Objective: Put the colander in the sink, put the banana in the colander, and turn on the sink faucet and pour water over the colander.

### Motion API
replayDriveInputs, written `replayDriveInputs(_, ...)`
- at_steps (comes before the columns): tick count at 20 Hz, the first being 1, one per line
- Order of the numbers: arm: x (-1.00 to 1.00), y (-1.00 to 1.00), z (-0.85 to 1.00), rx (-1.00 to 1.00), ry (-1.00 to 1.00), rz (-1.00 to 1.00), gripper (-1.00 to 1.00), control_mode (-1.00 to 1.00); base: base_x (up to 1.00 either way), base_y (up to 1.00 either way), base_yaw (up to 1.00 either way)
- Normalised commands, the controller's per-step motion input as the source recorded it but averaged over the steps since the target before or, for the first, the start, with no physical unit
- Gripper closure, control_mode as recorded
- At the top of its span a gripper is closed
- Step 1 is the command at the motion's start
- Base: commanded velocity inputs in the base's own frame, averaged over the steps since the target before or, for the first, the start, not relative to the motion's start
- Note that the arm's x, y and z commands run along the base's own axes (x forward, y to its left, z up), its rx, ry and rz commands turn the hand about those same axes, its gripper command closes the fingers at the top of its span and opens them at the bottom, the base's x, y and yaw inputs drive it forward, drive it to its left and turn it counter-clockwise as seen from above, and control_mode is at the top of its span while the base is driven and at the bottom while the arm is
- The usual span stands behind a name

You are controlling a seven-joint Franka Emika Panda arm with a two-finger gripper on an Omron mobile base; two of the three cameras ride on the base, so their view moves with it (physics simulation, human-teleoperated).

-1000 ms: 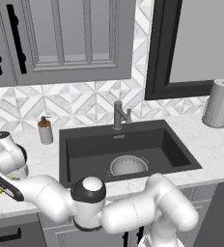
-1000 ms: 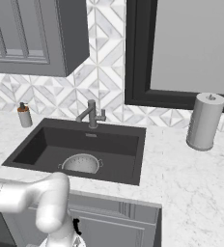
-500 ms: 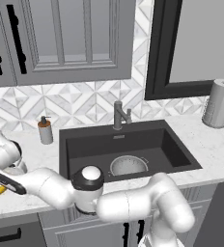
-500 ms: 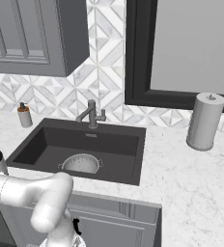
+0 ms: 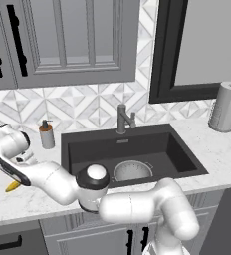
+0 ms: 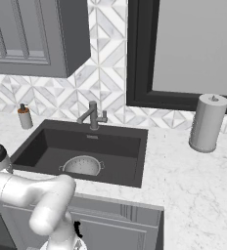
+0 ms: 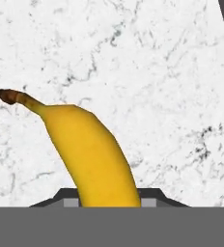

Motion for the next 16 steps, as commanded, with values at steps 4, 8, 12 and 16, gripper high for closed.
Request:
replayDriveInputs(4,-0.07,-1.0,0.0,0.03,0.0,-0.43,1.0,-1.0,0.0,0.0,0.0)
replayDriveInputs(8,-0.44,-1.0,0.0,0.01,-0.13,-0.35,1.0,-1.0,0.0,0.0,0.0)
replayDriveInputs(12,-0.61,-1.0,-0.01,0.0,-0.24,-0.29,1.0,-1.0,0.0,0.0,0.0)
replayDriveInputs(16,-0.63,-1.0,0.0,0.0,-0.23,-0.28,1.0,-1.0,0.0,0.0,0.0)
